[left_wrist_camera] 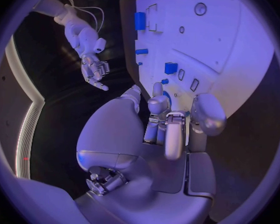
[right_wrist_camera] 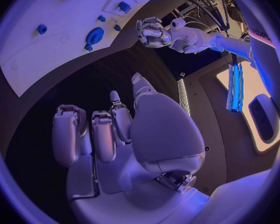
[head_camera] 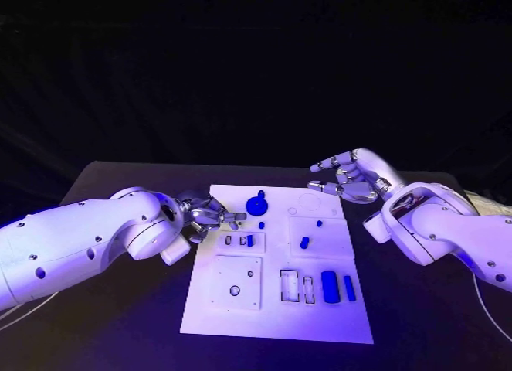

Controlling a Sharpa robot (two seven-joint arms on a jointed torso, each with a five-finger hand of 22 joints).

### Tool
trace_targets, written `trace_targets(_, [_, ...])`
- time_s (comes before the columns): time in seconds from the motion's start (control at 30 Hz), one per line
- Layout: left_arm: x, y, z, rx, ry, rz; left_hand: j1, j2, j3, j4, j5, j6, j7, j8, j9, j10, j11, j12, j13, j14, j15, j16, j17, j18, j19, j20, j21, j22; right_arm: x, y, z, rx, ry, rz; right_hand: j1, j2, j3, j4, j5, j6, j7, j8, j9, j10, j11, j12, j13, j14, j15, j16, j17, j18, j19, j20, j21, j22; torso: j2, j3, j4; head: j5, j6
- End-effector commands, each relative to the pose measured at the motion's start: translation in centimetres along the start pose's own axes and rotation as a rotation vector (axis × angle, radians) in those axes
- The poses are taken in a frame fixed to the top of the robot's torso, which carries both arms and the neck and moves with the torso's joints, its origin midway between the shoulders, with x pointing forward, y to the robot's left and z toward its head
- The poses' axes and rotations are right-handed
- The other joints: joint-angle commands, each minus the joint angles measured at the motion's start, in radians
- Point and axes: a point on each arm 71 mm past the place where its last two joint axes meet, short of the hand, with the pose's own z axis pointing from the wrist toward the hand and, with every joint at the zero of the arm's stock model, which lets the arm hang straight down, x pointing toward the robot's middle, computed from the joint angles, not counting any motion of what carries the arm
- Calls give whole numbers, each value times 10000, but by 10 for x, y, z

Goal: Assemble the parts on the task board

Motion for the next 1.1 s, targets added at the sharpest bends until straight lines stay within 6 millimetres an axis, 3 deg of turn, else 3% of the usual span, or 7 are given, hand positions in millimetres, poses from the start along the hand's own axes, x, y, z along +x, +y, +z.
trace_targets(0.03, [-2,-1,4,-1664,89,2504,-333,70,-374,8,-48,-65,-78,345,274,130,-36,367,409,1051,-91,29,2627,-201,184,-41,358,552,-4,-3,1,52,-333,782,-8,65,-76,13,67,99,-1,34,12,-21,-33,-42,776,935,18,-57,2226,40,-43,-5,-50,-36,-87,62,-25,-19,-59])
trace_targets(0.3, [2,-22,19,-1857,82,3783,-403,424,-1192,20,-115,-406,-261,1486,1450,326,-212,918,1075,1051,-219,29,2627,-353,510,-194,953,1538,-6,-9,2,301,-343,776,-19,82,-86,21,75,109,-4,38,16,-26,-35,-51,769,930,16,-71,2206,45,-52,-7,-64,-61,-103,78,-50,18,-126])
trace_targets(0.47, [6,-31,28,-1934,172,4318,-403,520,-1467,30,-176,-577,-294,1788,1850,383,-236,1028,1225,1051,-258,29,2627,-413,609,-206,1126,1852,-6,-11,3,407,-296,736,-19,82,-86,21,75,109,-4,38,16,-26,-35,-51,769,930,16,-71,2206,45,-52,-7,-64,-61,-96,66,-28,15,-144])
trace_targets(0.73, [10,-44,38,-2013,243,4985,-395,575,-1688,27,-264,-699,-315,1988,2150,396,-251,1060,1280,1051,-277,29,2627,-427,631,-216,1173,1944,-5,-13,4,497,-230,704,-23,89,-93,23,77,116,-7,41,18,-18,-37,-39,776,922,15,-91,2176,47,-57,-8,-71,-74,-77,57,-42,31,-172])
trace_targets(1.1, [15,-50,46,-2169,615,5380,-360,602,-1785,25,-289,-755,-324,2074,2291,404,-257,1077,1308,1051,-282,29,2627,-450,670,-221,1241,2073,-3,-12,5,438,-132,627,-23,89,-93,23,77,116,-7,41,18,-18,-37,-39,776,922,15,-91,2176,47,-57,-8,-71,-74,-70,38,-26,-78,-220])
